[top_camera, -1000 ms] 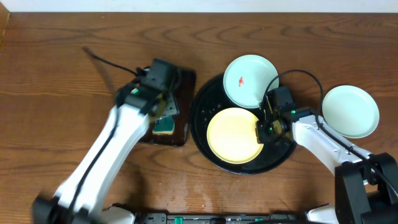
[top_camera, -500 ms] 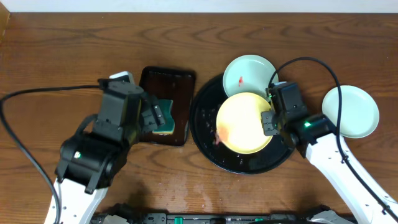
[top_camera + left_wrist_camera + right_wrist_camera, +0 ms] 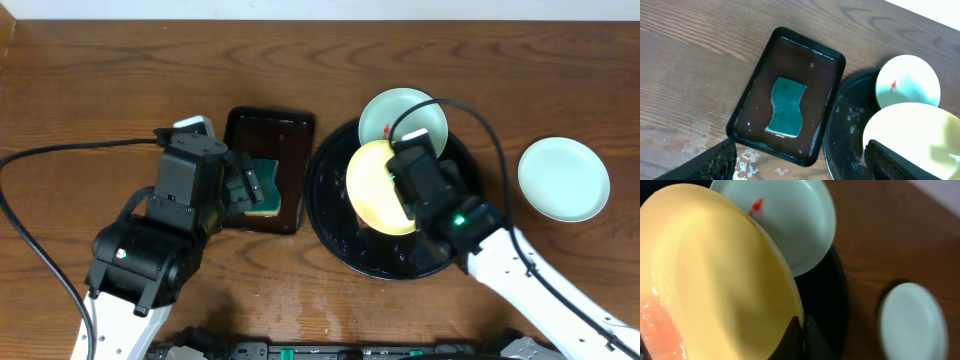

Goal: Clean dirty plates on tray and stack at the side
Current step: 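Lift the yellow plate by its rim with the right gripper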

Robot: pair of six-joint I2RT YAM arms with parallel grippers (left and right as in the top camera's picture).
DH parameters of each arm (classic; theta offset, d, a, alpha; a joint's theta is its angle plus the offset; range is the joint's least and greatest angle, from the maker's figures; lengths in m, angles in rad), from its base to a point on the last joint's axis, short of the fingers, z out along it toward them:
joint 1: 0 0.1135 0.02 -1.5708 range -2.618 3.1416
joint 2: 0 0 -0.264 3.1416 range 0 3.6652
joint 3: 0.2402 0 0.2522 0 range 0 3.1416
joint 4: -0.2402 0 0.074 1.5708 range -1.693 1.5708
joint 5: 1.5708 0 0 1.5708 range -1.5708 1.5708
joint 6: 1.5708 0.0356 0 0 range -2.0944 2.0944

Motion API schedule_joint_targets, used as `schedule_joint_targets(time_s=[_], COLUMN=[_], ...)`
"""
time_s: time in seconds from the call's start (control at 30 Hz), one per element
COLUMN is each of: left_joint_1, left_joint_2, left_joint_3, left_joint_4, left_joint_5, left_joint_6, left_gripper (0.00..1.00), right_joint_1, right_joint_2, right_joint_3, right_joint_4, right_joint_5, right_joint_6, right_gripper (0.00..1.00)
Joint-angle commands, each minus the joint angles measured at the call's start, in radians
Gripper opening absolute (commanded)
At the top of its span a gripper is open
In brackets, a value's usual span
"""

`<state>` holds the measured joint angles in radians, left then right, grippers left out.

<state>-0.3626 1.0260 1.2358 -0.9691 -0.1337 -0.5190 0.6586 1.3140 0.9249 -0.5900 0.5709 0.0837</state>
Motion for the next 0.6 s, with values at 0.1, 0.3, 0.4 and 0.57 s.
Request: schedule_joint_targets(time_s=[0.1, 0.3, 0.4, 0.57], left_joint_1=[0.004, 0.004, 0.004, 0.004], left_joint_2=[0.006, 0.006, 0.006, 0.006], left_joint_3=[0.014, 0.014, 0.014, 0.014], left_joint_4=[-0.003, -0.003, -0.003, -0.003], left_joint_5=[0.000, -0.001, 0.000, -0.001], left_joint_6=[0.010, 0.010, 0.010, 0.010], left_gripper=[0.82, 0.82, 0.83, 0.83], right_joint_1=[0.145, 0.247, 0.281, 0.336], right_joint_2=[-0.007, -0.007, -0.008, -0.008], right_joint_3=[0.026, 0.026, 0.026, 0.027], right_joint_4=[0.003, 0.004, 0.004, 0.017], right_joint_5=[0.353, 0.494, 0.553, 0.623], right_joint_6=[-0.014, -0.014, -0.016, -0.076], right_gripper=[0.01, 0.01, 0.01, 0.01])
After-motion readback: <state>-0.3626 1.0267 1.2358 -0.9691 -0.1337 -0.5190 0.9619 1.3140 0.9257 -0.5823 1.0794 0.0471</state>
